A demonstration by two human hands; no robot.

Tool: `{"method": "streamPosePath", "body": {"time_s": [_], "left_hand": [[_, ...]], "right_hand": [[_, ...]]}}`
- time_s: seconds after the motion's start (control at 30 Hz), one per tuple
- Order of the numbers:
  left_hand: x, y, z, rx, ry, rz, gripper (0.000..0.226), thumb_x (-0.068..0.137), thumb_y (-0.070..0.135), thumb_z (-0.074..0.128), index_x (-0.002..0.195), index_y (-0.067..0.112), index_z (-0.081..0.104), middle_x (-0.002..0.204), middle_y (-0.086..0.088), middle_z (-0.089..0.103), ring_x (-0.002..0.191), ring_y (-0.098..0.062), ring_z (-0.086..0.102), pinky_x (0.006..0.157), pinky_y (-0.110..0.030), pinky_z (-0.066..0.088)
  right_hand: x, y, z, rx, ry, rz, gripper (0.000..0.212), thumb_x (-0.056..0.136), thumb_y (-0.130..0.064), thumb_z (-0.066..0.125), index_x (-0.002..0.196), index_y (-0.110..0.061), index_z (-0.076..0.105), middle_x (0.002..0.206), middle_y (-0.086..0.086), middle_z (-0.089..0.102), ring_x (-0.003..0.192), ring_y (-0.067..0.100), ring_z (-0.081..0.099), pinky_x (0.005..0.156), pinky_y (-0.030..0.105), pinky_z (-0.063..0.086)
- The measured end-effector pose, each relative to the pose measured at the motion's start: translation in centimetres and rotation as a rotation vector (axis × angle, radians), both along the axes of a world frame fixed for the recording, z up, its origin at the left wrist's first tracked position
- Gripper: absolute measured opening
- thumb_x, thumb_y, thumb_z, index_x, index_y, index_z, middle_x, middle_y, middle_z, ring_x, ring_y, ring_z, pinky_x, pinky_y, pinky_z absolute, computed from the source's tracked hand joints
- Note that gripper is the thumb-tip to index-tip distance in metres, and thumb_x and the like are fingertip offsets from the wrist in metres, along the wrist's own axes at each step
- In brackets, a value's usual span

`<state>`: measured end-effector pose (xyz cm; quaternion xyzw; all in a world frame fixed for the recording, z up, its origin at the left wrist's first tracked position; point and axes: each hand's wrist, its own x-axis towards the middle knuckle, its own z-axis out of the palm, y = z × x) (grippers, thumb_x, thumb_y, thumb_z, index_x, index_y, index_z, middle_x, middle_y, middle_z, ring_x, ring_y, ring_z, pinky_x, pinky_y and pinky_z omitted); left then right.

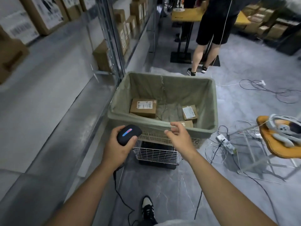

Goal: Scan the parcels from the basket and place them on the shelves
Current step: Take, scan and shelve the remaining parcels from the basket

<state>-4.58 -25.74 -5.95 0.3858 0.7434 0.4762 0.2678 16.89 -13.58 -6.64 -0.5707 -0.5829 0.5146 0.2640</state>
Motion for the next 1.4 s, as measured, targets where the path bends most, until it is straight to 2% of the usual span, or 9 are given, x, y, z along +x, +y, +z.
{"method": "streamPosePath", "body": {"time_s": [0.1,0.23,0.43,0.63,0.93,1.03,1.1,1.23,1.4], "left_hand": [[-1.3,3.3,-0.3,-0.005,-0.023,-0.015,0.047,0.082,0.034,0.085,0.120,0.039,0.058,0.108,0.014,0.070,0.083,-0.017,0.071,0.075,-0.036,0.058],[-2.4,7.7,-0.6,-0.006,-0.048,-0.042,0.046,0.083,0.030,0.085,0.120,0.036,0.058,0.107,0.016,0.068,0.087,-0.018,0.071,0.083,-0.043,0.060],[-3.5,12.7,-1.6,-0.025,-0.078,-0.043,0.052,0.081,0.037,0.086,0.125,0.034,0.059,0.107,0.021,0.069,0.095,-0.015,0.071,0.087,-0.053,0.060],[-4.7,18.1,-2.4,-0.075,-0.056,-0.015,0.049,0.077,0.047,0.085,0.118,0.042,0.060,0.104,0.016,0.073,0.082,-0.019,0.069,0.083,-0.051,0.061],[-6.7,23.2,-1.5,-0.110,-0.011,0.070,0.043,0.084,0.026,0.084,0.118,0.035,0.058,0.105,0.014,0.069,0.082,-0.008,0.068,0.076,-0.034,0.055],[-7.5,24.3,-1.8,-0.133,-0.003,0.096,0.046,0.084,0.028,0.085,0.121,0.035,0.058,0.103,0.028,0.068,0.090,0.003,0.068,0.080,-0.036,0.058],[-7.9,25.0,-2.0,-0.152,-0.005,0.095,0.047,0.082,0.034,0.086,0.120,0.038,0.059,0.105,0.034,0.066,0.090,-0.007,0.071,0.077,-0.042,0.062],[-8.9,26.8,-3.1,-0.168,-0.028,0.060,0.047,0.085,0.028,0.084,0.124,0.031,0.059,0.101,0.018,0.067,0.077,-0.004,0.070,0.059,-0.021,0.057],[-10.2,29.1,-4.7,-0.193,-0.146,0.041,0.047,0.087,0.028,0.082,0.125,0.036,0.057,0.106,0.008,0.070,0.071,-0.010,0.070,0.059,-0.028,0.057]], "right_hand": [[-0.7,2.6,0.2,-0.005,-0.002,-0.037,0.044,0.096,-0.032,0.068,0.136,-0.029,0.052,0.124,-0.005,0.056,0.112,0.013,0.057,0.087,0.030,0.051],[-1.6,5.3,-0.3,-0.017,-0.027,-0.073,0.048,0.095,-0.035,0.069,0.139,-0.031,0.051,0.126,-0.006,0.056,0.118,0.016,0.055,0.101,0.043,0.051],[-2.6,9.9,-1.2,-0.036,-0.034,-0.075,0.049,0.096,-0.034,0.068,0.142,-0.030,0.050,0.131,-0.003,0.057,0.118,0.015,0.055,0.101,0.040,0.051],[-4.2,17.0,-4.0,-0.087,-0.071,0.001,0.050,0.096,-0.039,0.067,0.142,-0.034,0.049,0.133,-0.003,0.055,0.121,0.016,0.054,0.103,0.037,0.048],[-7.9,25.0,-5.3,-0.118,-0.092,0.159,0.058,0.095,-0.035,0.068,0.147,-0.032,0.044,0.143,0.002,0.051,0.130,0.019,0.050,0.108,0.042,0.046],[-9.0,27.0,-5.9,-0.098,-0.156,0.234,0.061,0.094,-0.036,0.068,0.148,-0.034,0.041,0.145,0.005,0.047,0.134,0.023,0.048,0.112,0.044,0.043],[-9.7,28.1,-6.7,-0.098,-0.202,0.277,0.063,0.094,-0.035,0.067,0.150,-0.034,0.038,0.148,0.006,0.043,0.136,0.026,0.047,0.113,0.043,0.040],[-11.5,30.4,-8.4,-0.089,-0.303,0.364,0.069,0.094,-0.033,0.067,0.155,-0.032,0.034,0.150,0.008,0.040,0.138,0.028,0.044,0.113,0.036,0.036],[-13.0,33.1,-11.3,-0.083,-0.409,0.448,0.071,0.094,-0.036,0.067,0.156,-0.029,0.033,0.152,0.009,0.037,0.142,0.029,0.038,0.114,0.033,0.030]]}}
